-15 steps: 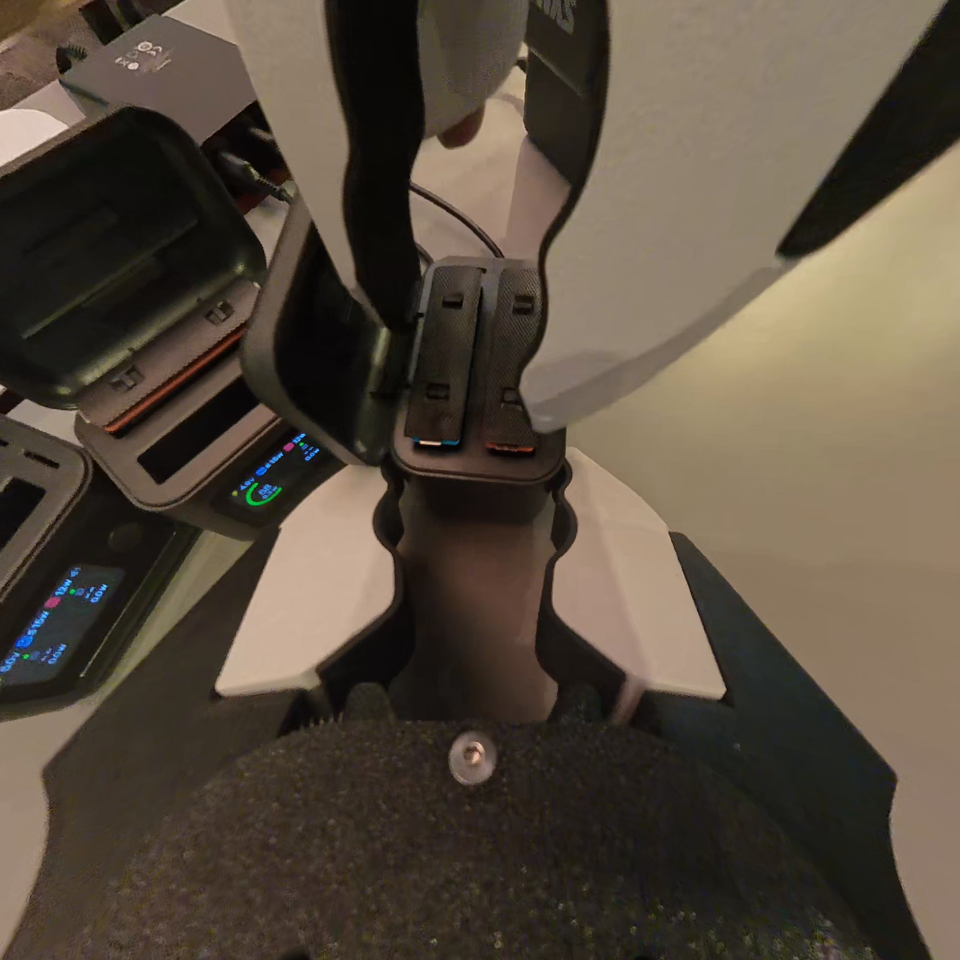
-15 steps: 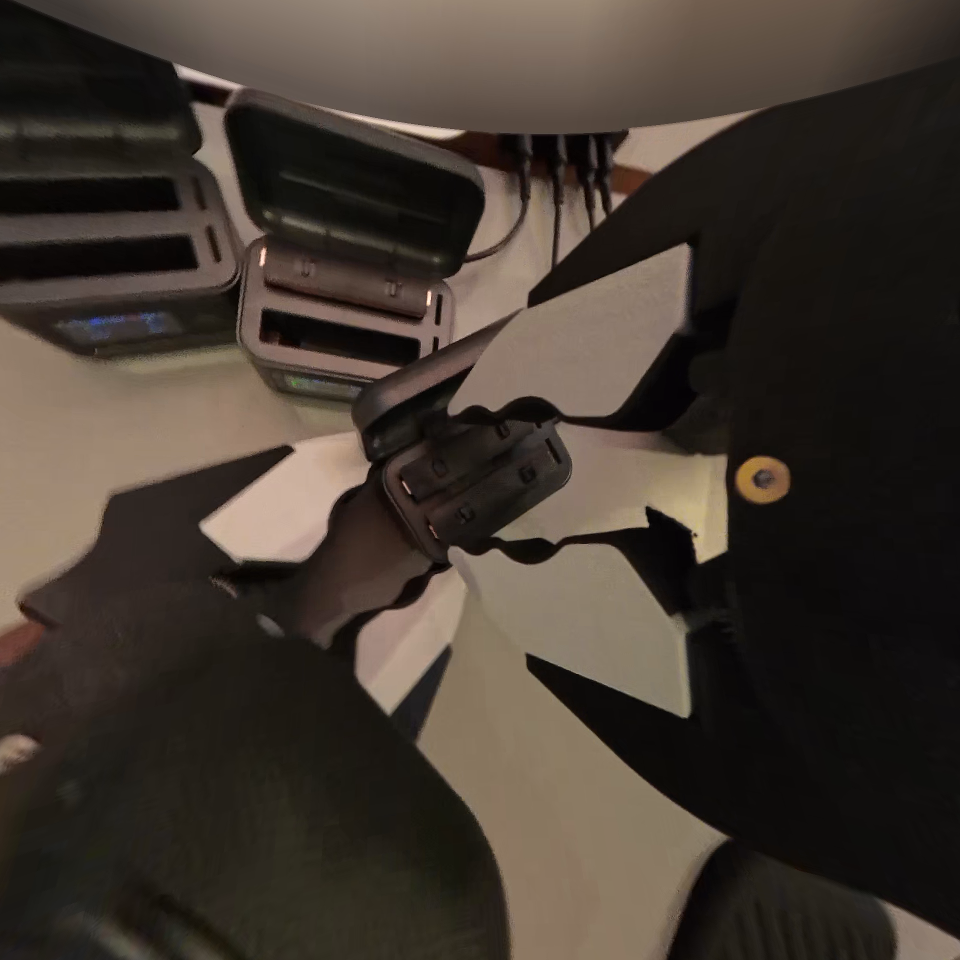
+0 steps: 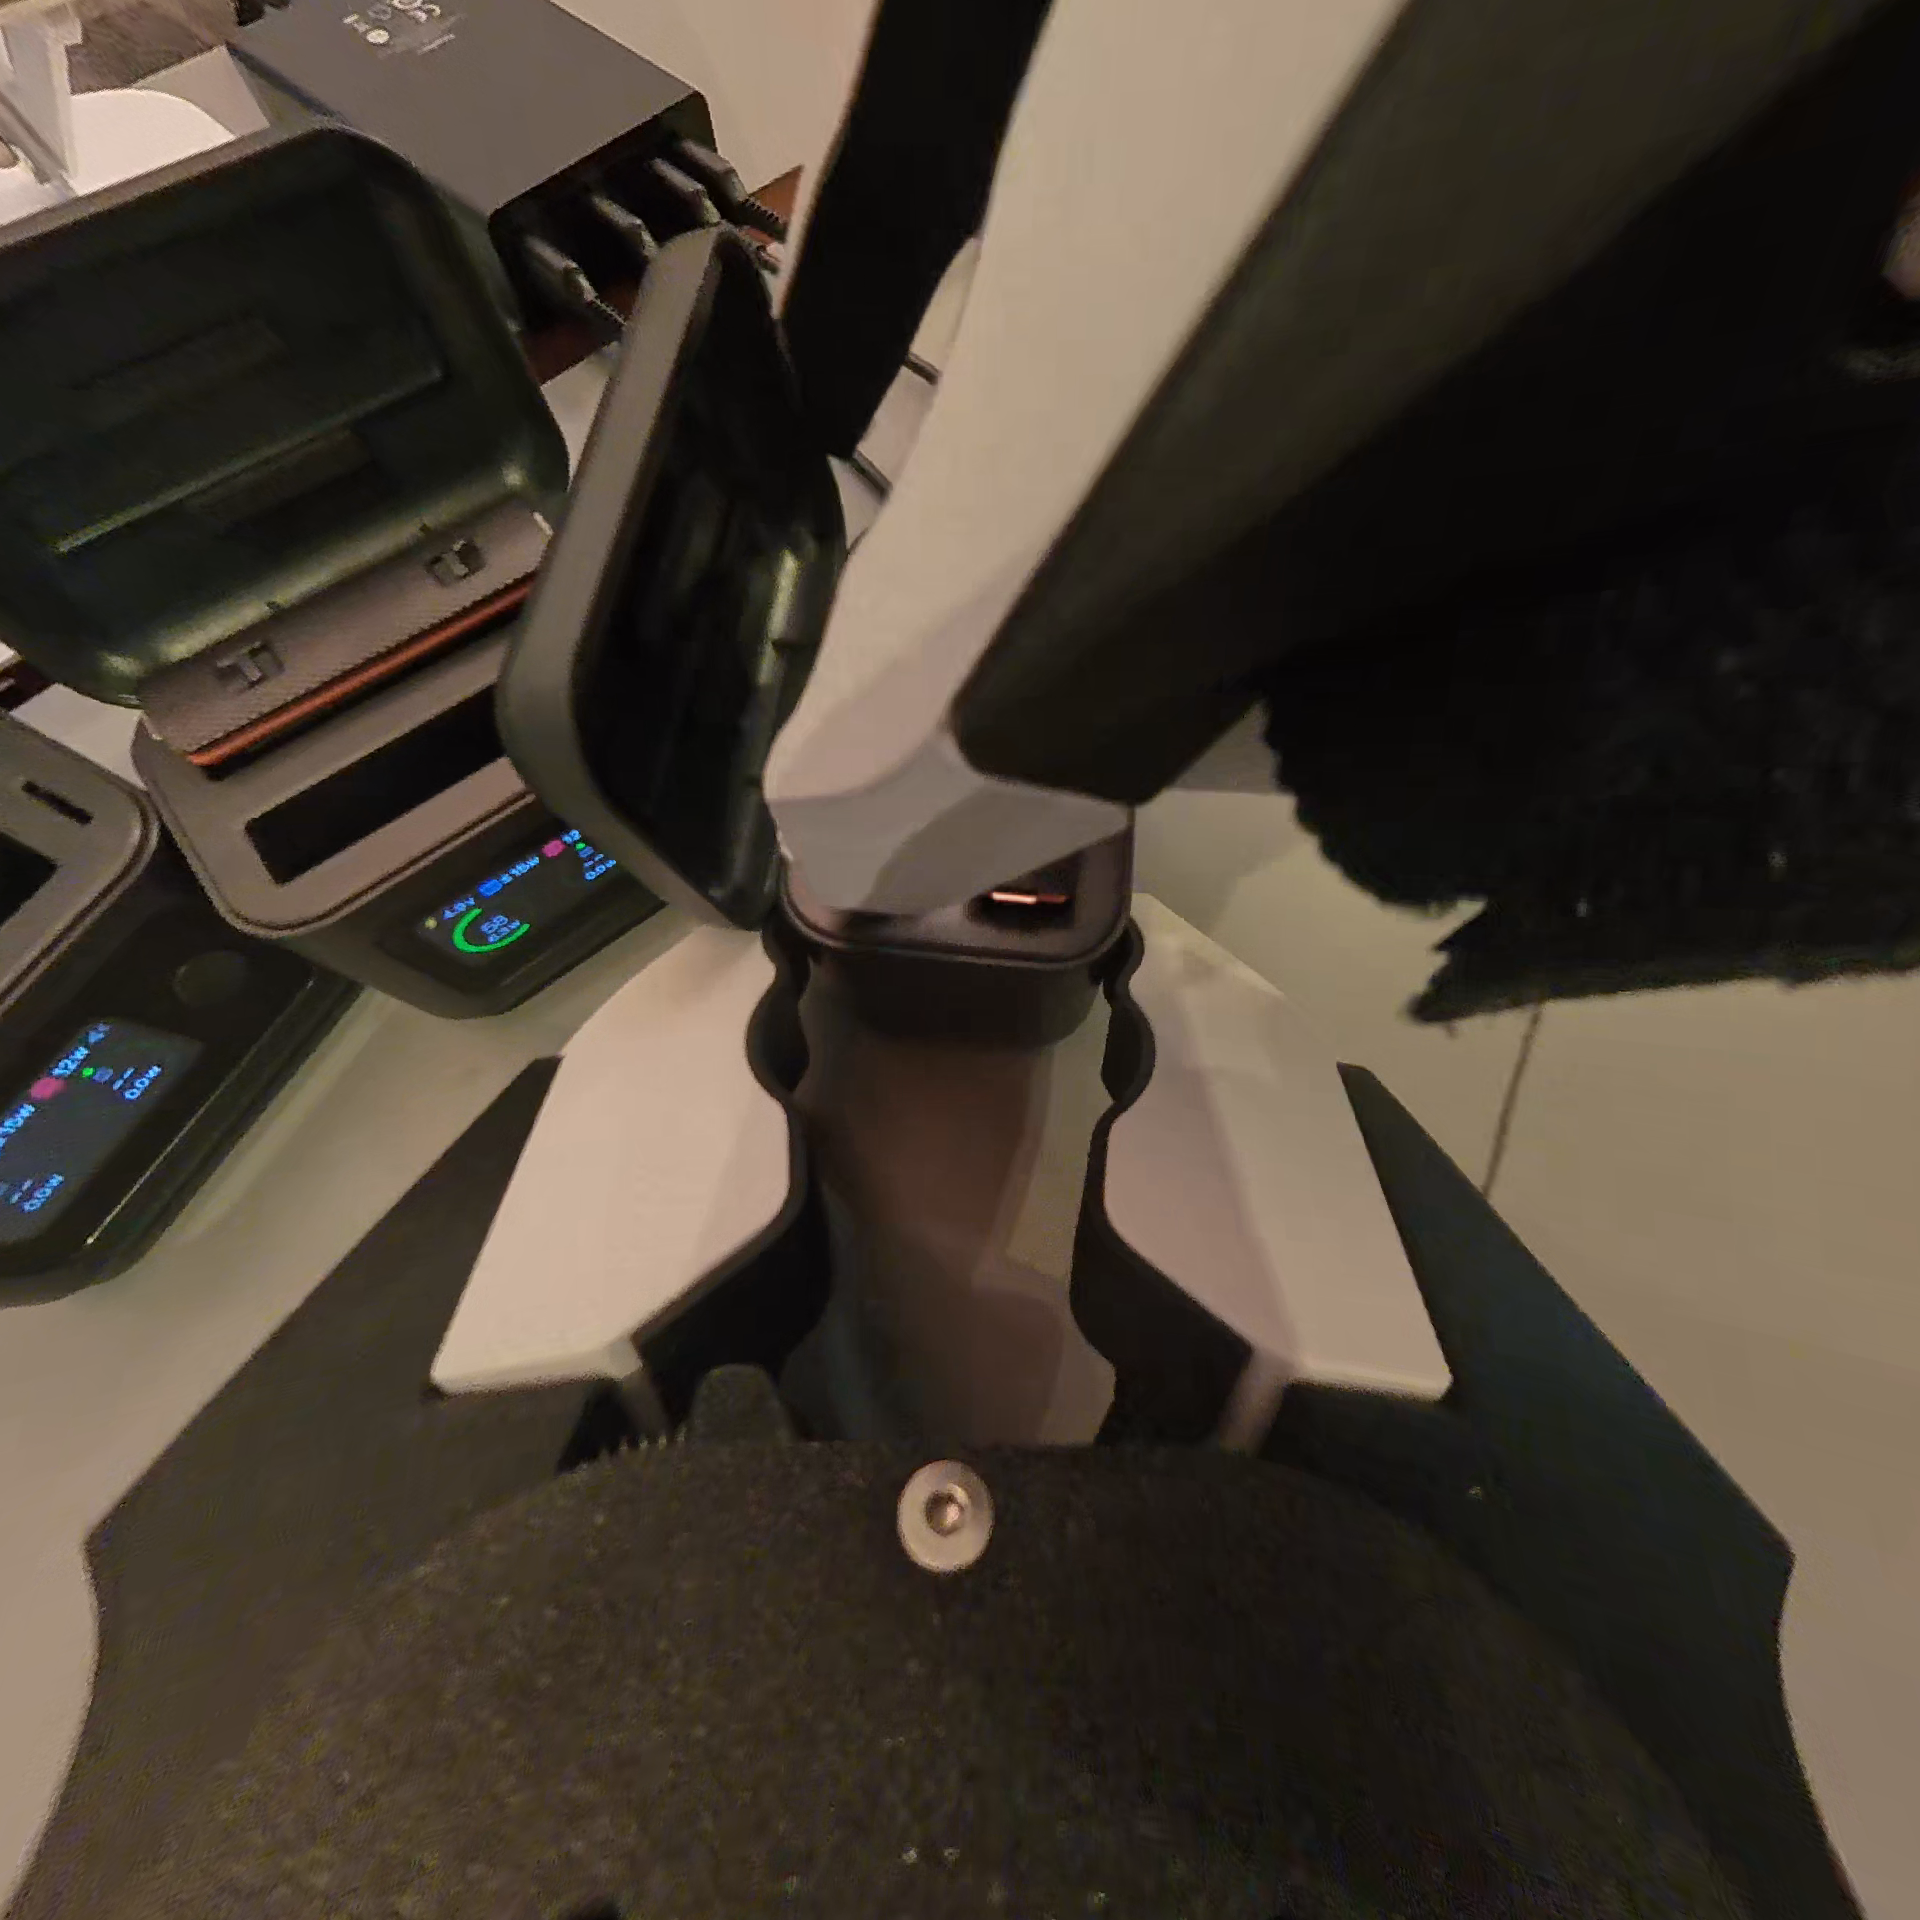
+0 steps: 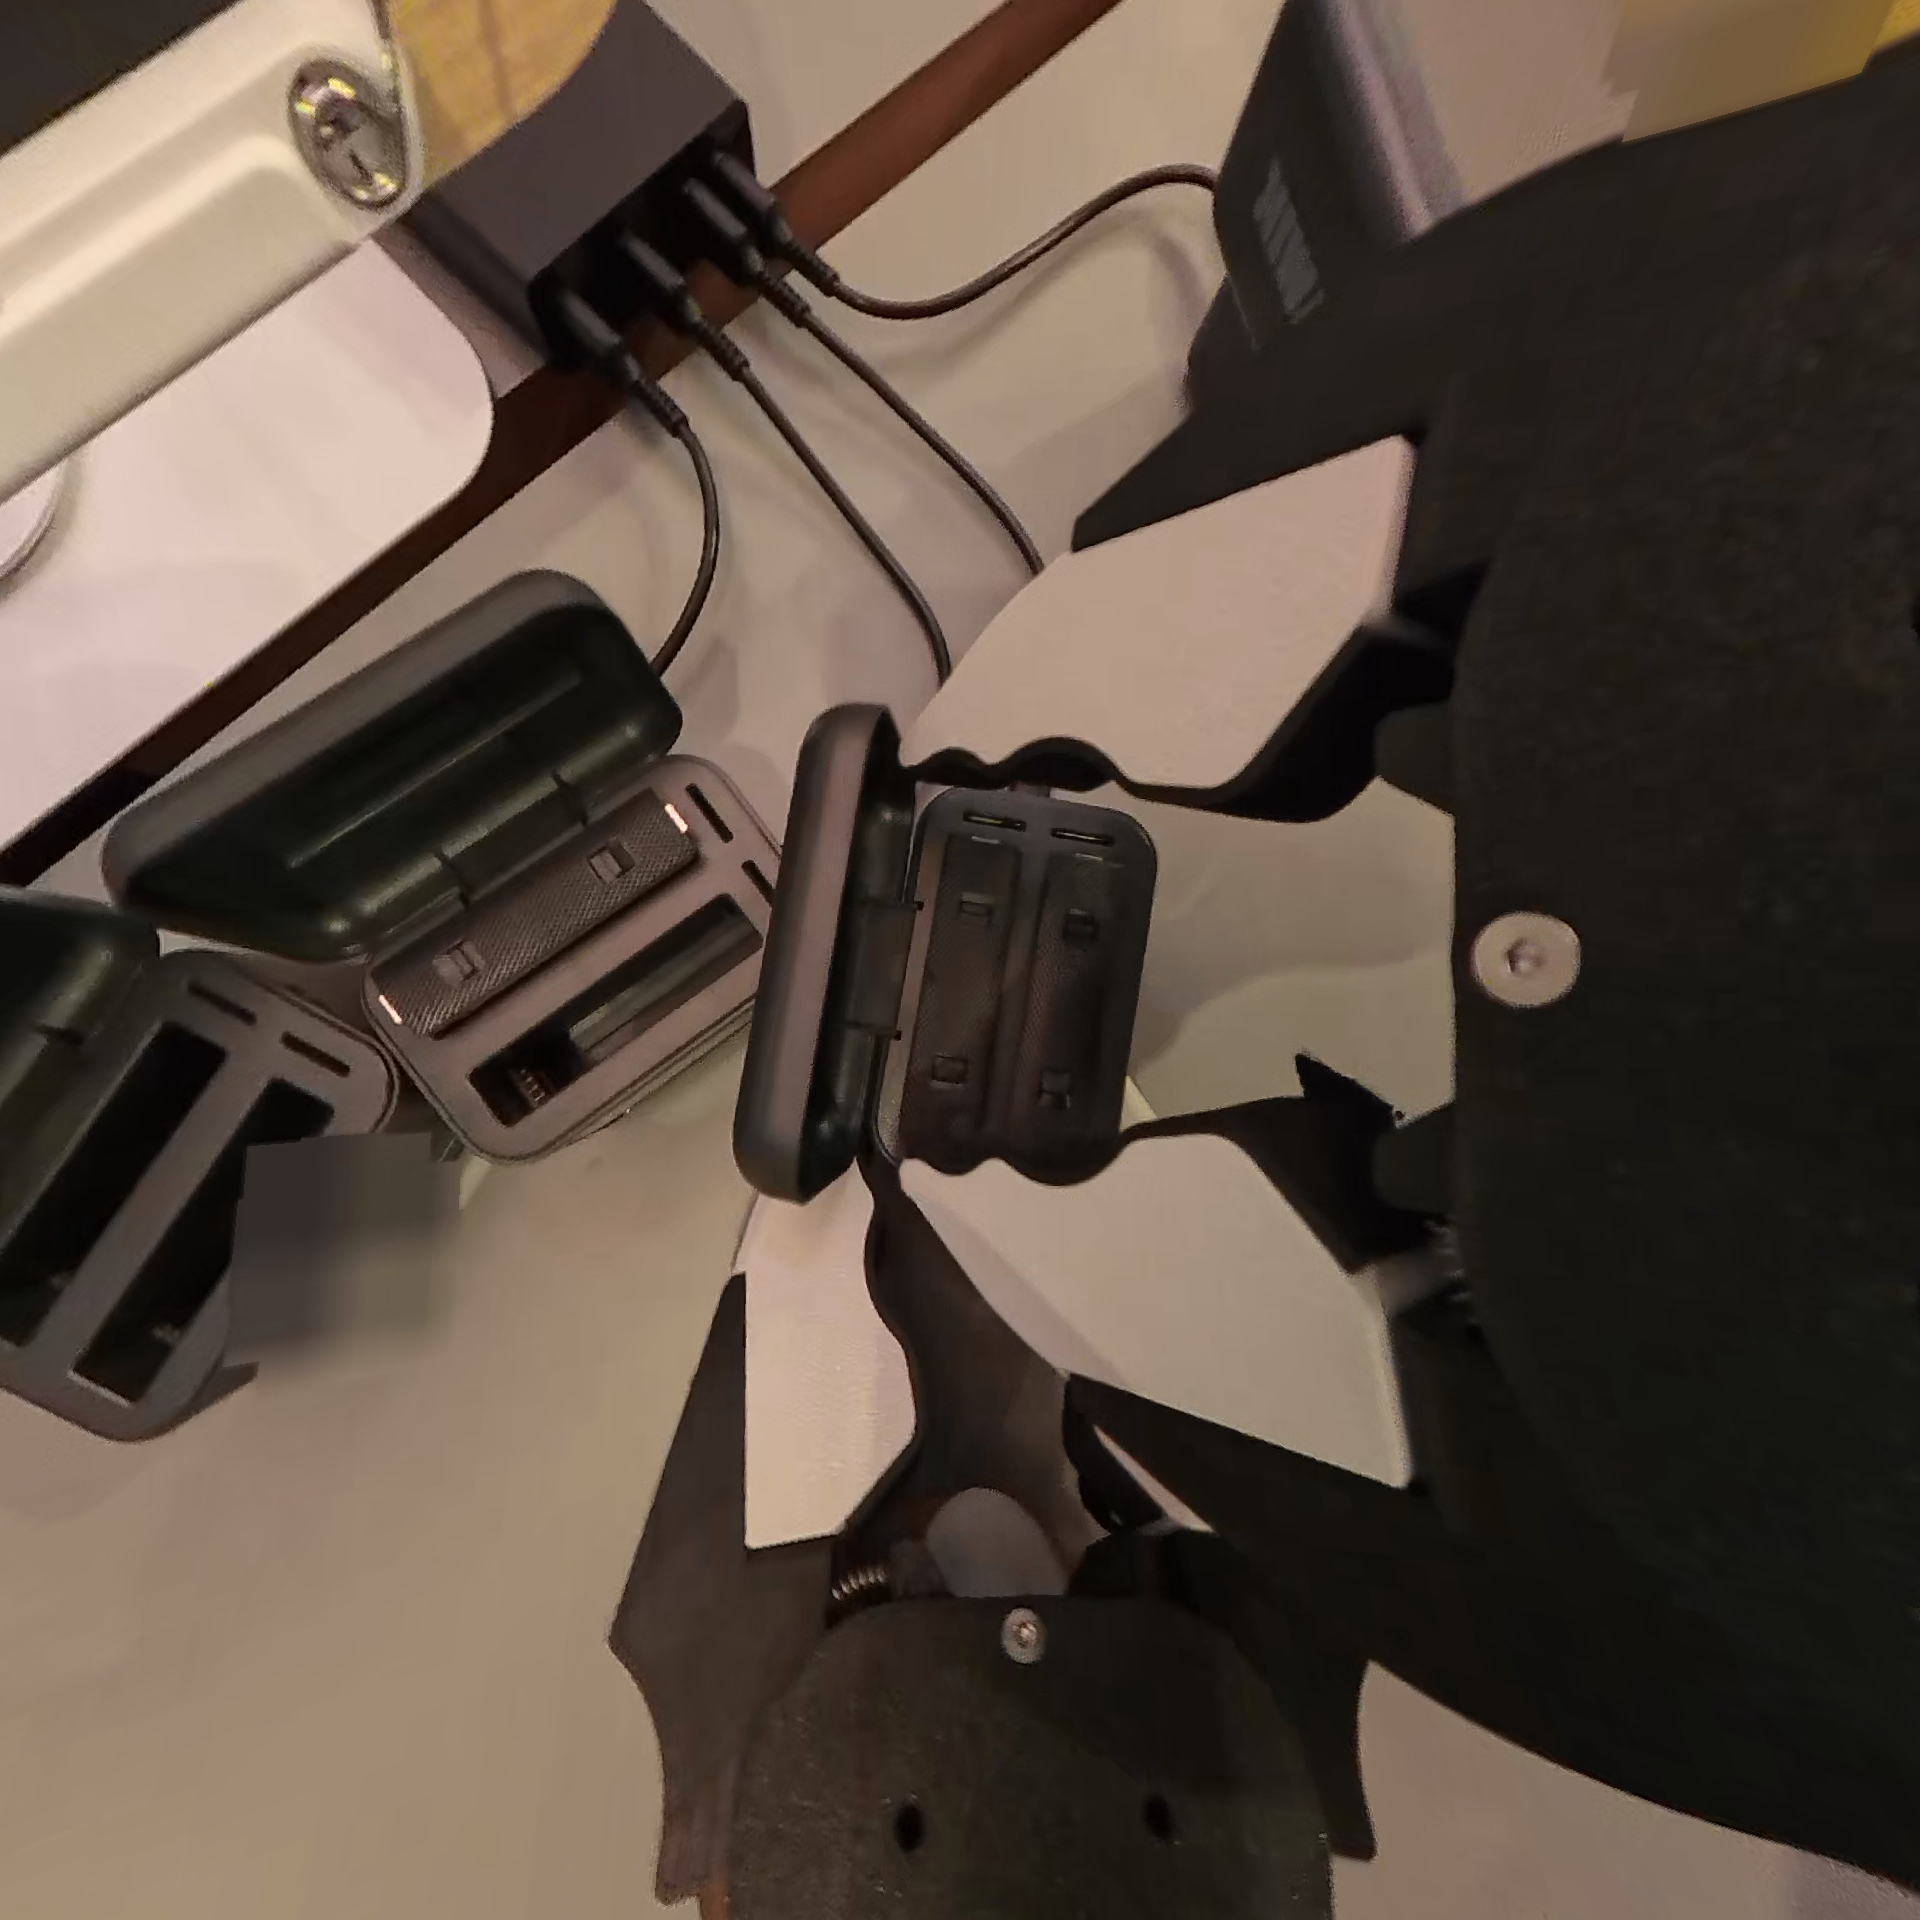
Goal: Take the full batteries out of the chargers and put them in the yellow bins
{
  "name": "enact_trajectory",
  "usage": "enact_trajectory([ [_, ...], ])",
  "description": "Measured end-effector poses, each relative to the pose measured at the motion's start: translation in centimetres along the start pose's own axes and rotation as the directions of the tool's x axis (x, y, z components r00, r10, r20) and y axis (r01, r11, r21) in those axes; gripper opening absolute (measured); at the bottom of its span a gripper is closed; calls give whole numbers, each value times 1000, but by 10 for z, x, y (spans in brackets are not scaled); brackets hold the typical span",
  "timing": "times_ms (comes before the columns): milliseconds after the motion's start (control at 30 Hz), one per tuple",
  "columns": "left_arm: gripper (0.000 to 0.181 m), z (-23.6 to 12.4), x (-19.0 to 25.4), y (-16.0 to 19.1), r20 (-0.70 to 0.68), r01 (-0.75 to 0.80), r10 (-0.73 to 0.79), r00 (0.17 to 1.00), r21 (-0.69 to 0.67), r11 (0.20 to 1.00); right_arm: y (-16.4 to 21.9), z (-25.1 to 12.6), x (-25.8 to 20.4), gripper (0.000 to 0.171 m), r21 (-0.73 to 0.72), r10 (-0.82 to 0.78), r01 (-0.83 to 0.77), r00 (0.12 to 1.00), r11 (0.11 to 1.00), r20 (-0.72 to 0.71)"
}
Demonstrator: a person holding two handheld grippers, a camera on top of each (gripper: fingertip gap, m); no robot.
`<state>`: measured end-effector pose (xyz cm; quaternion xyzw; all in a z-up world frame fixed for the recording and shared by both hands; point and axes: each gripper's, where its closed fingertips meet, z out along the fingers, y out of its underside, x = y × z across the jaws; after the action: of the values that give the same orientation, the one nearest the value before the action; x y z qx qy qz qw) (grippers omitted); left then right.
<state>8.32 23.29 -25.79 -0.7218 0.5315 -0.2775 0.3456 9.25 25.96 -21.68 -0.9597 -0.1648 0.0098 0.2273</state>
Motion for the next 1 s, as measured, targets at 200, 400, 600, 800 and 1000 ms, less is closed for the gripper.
enact_trajectory([
  [200, 56, 0, 0, 0, 19, 12, -12, 1000, 0, 1000, 5, 0, -2, 63, 5, 59, -59, 998, 998, -3],
  [400, 56, 0, 0, 0, 21, 14, -14, 1000, 2, 1000, 10, 2, -5, 60, 27, 87, -88, 996, 996, 21],
  [600, 56, 0, 0, 0, 27, 4, -4, 1000, 4, 1000, 10, 2, -6, 58, 63, 89, -90, 996, 994, 19],
  [800, 56, 1, 1, 1, 36, -35, 35, 999, 9, 999, 12, 0, -5, 57, 89, 93, -94, 995, 992, 23],
  [1000, 56, 2, 1, 1, 39, -48, 48, 998, 12, 999, 12, -1, -5, 57, 104, 93, -95, 995, 990, 20],
])
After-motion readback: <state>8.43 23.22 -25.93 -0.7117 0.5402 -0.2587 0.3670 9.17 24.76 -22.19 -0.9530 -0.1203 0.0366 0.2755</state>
